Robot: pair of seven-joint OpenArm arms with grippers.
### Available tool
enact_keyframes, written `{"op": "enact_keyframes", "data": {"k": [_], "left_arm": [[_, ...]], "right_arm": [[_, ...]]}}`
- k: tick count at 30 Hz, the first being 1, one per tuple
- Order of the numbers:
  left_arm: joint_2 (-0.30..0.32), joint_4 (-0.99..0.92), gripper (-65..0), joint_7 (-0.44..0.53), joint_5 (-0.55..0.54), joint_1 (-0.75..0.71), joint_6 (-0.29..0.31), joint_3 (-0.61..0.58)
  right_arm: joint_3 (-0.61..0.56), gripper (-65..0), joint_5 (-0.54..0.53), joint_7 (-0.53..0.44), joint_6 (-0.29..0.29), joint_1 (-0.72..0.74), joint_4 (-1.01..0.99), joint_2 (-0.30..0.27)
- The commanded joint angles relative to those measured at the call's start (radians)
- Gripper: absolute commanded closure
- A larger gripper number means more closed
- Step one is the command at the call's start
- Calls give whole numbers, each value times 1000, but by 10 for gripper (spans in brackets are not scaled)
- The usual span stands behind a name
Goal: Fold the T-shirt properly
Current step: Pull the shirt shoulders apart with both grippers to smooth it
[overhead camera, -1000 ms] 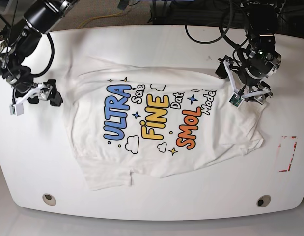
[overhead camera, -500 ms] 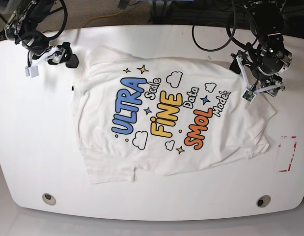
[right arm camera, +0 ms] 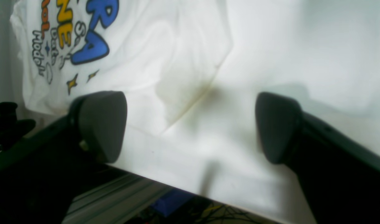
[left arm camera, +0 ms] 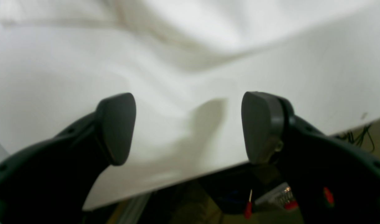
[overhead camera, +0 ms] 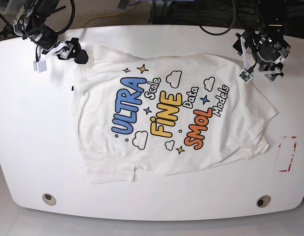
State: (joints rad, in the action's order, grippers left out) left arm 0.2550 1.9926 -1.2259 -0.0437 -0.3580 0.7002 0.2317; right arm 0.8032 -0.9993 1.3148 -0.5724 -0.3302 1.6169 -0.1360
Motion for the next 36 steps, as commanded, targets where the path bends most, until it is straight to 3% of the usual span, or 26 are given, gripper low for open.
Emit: {"op": "enact_keyframes", "data": {"k": [1, 5, 15, 18, 23, 27, 31, 36], "left_arm": [[13, 20, -486, 5, 3, 7, -2, 65], [8, 18, -486, 5, -5, 35, -2, 174], [8, 15, -486, 1, -152, 138, -2, 369], [8, 10, -486, 1, -146, 176, -2, 426], [8, 7, -489, 1, -143, 270, -2, 495], [8, -26, -521, 1, -146, 333, -2, 495], [8, -74, -594, 7, -144, 389, -2, 464], [8, -220, -600, 30, -146, 475, -2, 438]], "right_arm": [[-21, -618, 3, 6, 10, -2, 16, -12], [-66, -618, 3, 6, 10, -4, 16, 17], [-146, -615, 10, 1, 15, -4, 13, 65], [-144, -530, 12, -1, 15, 1, 12, 65], [-152, -249, 12, -44, 15, 3, 10, 62], [-152, -63, 12, -48, 13, 3, 10, 60], [-152, -2, 12, -48, 5, 3, 16, 57], [-152, 0, 12, -50, 4, 3, 15, 43]]}}
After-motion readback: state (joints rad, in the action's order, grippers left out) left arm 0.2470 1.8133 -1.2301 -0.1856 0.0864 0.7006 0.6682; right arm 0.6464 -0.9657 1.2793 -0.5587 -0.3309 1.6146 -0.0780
